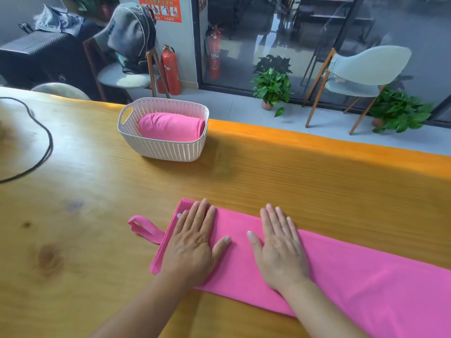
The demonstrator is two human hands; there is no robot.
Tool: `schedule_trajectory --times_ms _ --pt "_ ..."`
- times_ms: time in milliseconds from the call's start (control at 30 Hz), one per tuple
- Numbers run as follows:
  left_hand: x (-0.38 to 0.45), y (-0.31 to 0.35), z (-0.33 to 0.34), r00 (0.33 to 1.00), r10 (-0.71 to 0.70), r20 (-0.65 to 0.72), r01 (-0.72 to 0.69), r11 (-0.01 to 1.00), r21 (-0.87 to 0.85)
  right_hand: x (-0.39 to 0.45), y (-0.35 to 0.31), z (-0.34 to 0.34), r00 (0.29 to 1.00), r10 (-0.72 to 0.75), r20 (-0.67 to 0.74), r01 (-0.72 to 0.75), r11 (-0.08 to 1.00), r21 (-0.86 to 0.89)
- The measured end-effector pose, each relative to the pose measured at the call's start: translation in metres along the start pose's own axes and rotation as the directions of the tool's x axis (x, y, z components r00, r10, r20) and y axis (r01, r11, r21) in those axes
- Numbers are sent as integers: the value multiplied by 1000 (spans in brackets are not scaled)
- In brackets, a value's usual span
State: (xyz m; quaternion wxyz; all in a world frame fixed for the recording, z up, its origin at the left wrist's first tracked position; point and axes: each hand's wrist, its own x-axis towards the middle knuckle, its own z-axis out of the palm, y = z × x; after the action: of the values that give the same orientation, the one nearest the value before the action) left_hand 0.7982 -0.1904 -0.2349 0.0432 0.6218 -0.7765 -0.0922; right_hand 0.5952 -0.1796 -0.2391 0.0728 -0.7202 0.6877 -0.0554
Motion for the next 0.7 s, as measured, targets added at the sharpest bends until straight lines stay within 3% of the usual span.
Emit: schedule_trajectory --times_ms 100,233,467,600,700 --pt "3 1 0 1000 1 -6 -1 1000 18 -2 -17 -2 997 56 -55 -54 998 39" --pt "7 -3 3 999 42 -29 -42 999 -9 -18 -53 7 991 -129 -31 130 990 48" --pt "6 0 2 1000 -2 -5 2 1000 -2 -44 35 0 987 158 -44 -160 985 -57" --pt "14 56 3 984 102 -144 -119 986 -118 -35 24 -10 988 146 -54 -142 987 74" --pt "20 123 10 968 202 -150 -230 951 -204 -33 33 -12 989 121 -80 -108 983 151"
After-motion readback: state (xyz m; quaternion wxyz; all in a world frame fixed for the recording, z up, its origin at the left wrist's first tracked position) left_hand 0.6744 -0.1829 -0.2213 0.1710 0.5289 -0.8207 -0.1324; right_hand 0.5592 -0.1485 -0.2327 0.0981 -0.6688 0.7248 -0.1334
